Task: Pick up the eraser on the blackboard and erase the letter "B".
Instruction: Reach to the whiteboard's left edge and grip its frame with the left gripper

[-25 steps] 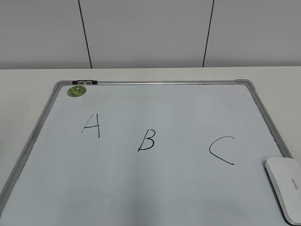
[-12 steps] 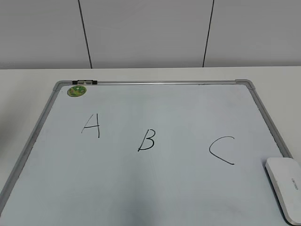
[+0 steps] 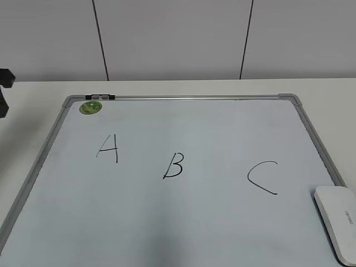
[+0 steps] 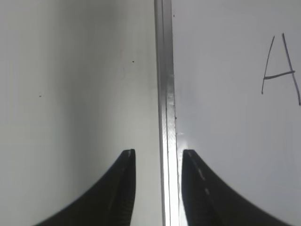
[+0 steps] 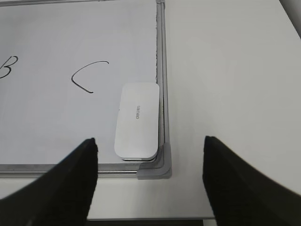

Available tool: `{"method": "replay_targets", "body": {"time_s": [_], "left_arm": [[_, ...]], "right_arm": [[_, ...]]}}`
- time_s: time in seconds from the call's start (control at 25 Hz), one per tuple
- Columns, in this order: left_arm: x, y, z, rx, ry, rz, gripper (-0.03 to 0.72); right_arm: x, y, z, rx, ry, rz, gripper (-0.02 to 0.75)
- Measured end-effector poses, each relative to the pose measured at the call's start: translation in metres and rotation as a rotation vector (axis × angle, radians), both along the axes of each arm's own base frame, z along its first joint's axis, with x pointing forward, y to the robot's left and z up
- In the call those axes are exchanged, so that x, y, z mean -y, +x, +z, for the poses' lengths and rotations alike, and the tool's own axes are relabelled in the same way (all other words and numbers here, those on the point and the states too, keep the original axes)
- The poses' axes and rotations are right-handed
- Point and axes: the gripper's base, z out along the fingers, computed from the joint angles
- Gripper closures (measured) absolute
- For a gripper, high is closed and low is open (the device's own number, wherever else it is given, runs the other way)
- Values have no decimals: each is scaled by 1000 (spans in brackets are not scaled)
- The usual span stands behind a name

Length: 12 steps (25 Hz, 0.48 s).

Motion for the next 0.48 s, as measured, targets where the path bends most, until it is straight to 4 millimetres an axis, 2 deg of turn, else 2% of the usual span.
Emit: {"method": "replay_targets", "body": {"time_s": [0.24, 0.48], "left_arm": [[2, 38, -24, -86, -7, -1, 445], [3, 60, -41, -129, -11, -19, 445]], "right_arm": [[0, 0, 0, -2, 0, 0, 219], [0, 0, 0, -2, 0, 0, 218]]}}
